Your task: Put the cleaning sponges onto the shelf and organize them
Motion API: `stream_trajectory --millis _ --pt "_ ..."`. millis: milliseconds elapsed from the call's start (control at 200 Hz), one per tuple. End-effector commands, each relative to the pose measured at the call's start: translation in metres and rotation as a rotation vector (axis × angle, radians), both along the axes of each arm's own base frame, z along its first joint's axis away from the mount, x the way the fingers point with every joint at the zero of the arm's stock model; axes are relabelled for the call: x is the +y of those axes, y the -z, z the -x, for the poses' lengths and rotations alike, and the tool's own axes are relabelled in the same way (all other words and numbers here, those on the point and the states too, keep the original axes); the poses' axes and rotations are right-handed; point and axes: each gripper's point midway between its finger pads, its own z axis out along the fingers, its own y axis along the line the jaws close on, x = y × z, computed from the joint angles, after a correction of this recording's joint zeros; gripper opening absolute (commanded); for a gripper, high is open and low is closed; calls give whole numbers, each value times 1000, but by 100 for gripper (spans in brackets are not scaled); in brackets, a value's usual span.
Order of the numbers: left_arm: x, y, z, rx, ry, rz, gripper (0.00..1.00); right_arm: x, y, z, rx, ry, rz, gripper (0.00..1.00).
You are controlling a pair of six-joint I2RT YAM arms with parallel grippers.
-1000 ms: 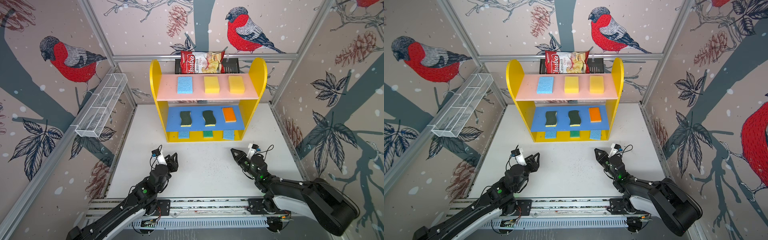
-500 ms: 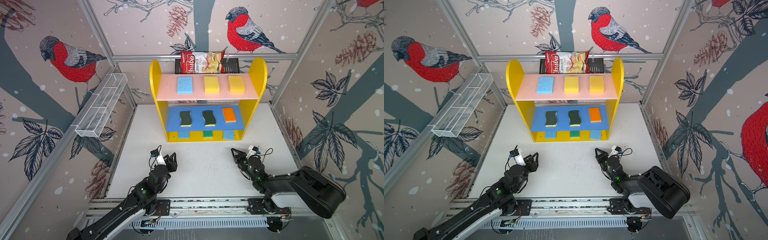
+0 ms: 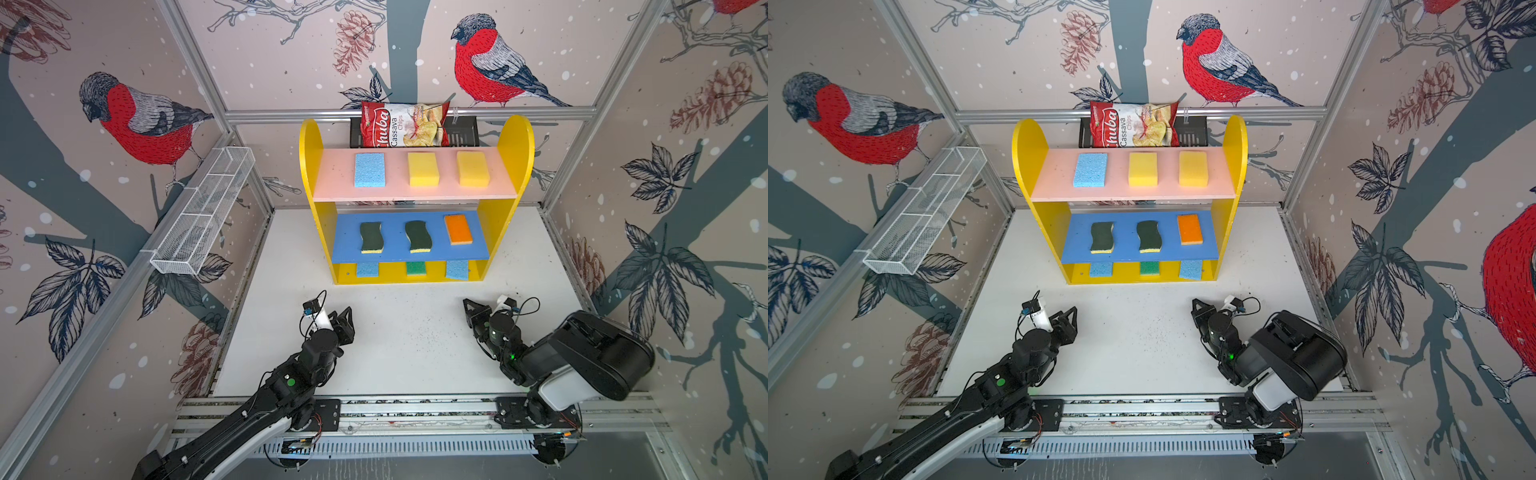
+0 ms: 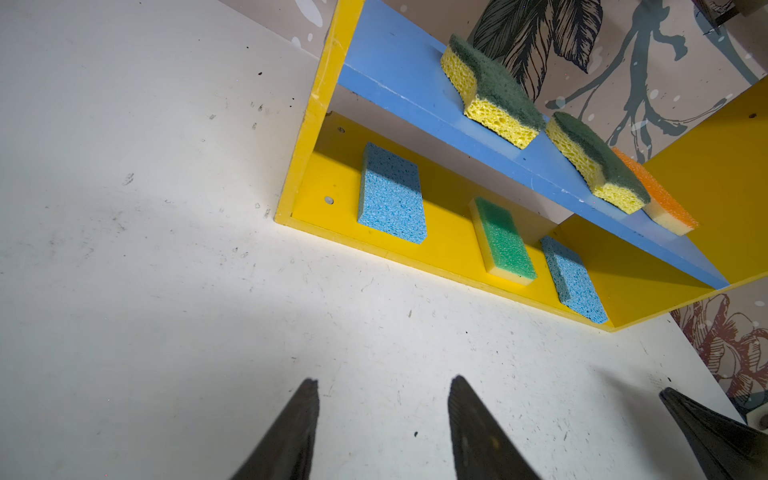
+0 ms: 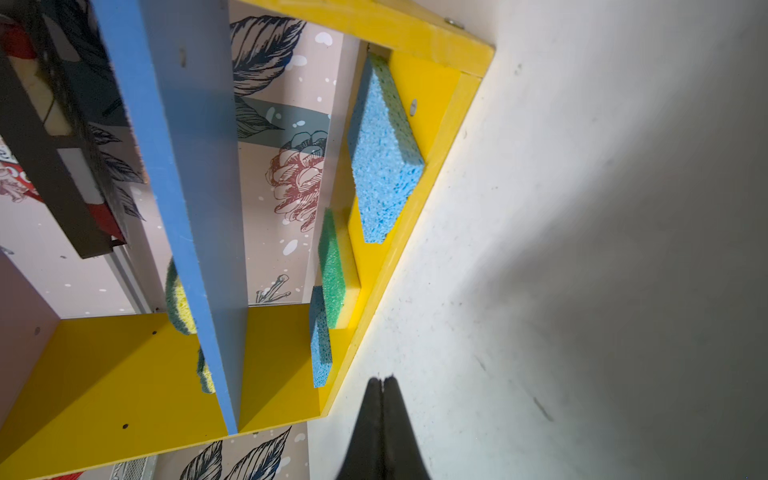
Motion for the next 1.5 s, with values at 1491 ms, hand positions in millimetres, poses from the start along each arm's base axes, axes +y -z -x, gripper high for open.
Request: stream_trajectory --millis 1491 --pt "-7 -8 -22 6 -17 -31 52 -1 13 -66 -28 157 -212 1"
